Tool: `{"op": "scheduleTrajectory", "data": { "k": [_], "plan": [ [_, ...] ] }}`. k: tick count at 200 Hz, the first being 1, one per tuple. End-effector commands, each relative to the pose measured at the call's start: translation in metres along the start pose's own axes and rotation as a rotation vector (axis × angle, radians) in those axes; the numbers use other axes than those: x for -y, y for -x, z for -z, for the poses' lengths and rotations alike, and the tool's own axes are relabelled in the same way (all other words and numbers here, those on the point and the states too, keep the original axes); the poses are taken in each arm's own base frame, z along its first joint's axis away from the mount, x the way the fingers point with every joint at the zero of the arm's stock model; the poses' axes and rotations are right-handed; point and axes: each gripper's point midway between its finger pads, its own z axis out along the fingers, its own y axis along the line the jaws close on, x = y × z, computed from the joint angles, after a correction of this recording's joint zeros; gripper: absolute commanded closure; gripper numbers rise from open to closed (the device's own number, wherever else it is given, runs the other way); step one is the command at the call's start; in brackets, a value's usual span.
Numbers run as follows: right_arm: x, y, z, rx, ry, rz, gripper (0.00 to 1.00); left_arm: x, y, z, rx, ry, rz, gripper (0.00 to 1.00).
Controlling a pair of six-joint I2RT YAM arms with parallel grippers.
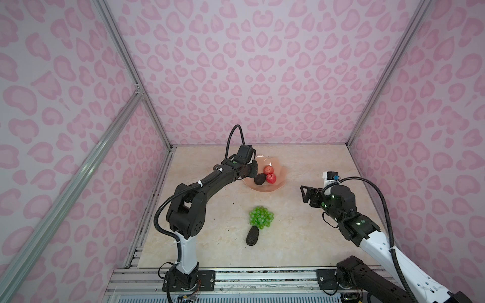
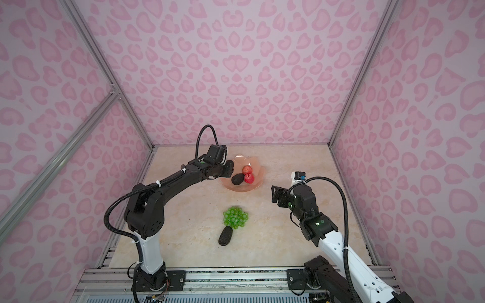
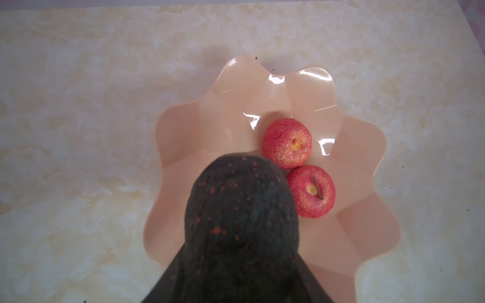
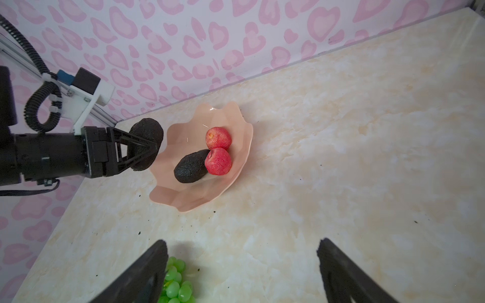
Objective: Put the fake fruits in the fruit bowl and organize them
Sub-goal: 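Carry the avocado with the left gripper into the bowl and release, then grasp the last avocado with the right gripper while the left gripper withdraws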
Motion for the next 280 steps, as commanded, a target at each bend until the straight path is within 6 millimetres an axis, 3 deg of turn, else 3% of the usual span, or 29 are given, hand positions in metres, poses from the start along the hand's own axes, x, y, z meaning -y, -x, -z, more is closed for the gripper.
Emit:
{"op": "scheduleTrajectory", "data": {
  "k": [1, 52, 84, 121, 149, 171, 188, 203, 224, 230, 246, 280],
  "plan": [
    [0.006, -0.004, 0.002, -0.008, -0.022, 0.005, 0.1, -0.005, -0.001, -0.017, -0.032, 0.025, -0.02, 0.53],
    [0.008, -0.003, 0.007, -0.006, -0.024, 0.007, 0.1, -0.013, -0.004, -0.05, -0.074, 0.069, -0.005, 0.49],
    [0.01, -0.002, 0.006, -0.001, -0.029, 0.004, 0.1, -0.013, -0.005, -0.057, -0.089, 0.063, 0.002, 0.33],
    [0.011, -0.001, 0.006, 0.001, -0.031, 0.004, 0.1, -0.014, 0.0, -0.054, -0.077, 0.059, 0.023, 0.3],
    [0.009, -0.003, 0.004, -0.024, -0.026, 0.018, 0.11, -0.014, 0.013, -0.037, -0.033, 0.058, 0.038, 0.3],
    [0.004, -0.016, 0.002, -0.087, -0.001, 0.02, 0.13, -0.013, 0.037, 0.0, 0.066, 0.058, 0.048, 0.3],
    [-0.006, -0.036, -0.001, -0.15, 0.016, 0.022, 0.15, -0.013, 0.058, 0.043, 0.186, 0.058, 0.058, 0.3],
    [-0.024, -0.059, -0.002, -0.206, 0.041, 0.046, 0.15, -0.018, 0.072, 0.087, 0.307, 0.064, 0.072, 0.3],
    [-0.058, -0.097, 0.0, -0.288, 0.088, 0.096, 0.16, -0.031, 0.074, 0.148, 0.472, 0.083, 0.102, 0.29],
    [-0.068, -0.109, 0.0, -0.314, 0.105, 0.106, 0.16, -0.039, 0.063, 0.155, 0.487, 0.1, 0.112, 0.29],
    [-0.093, -0.138, 0.001, -0.39, 0.142, 0.121, 0.17, -0.053, 0.048, 0.195, 0.589, 0.115, 0.16, 0.27],
    [-0.138, -0.193, 0.0, -0.56, 0.211, 0.193, 0.18, -0.092, -0.016, 0.225, 0.624, 0.189, 0.272, 0.18]
  ]
}}
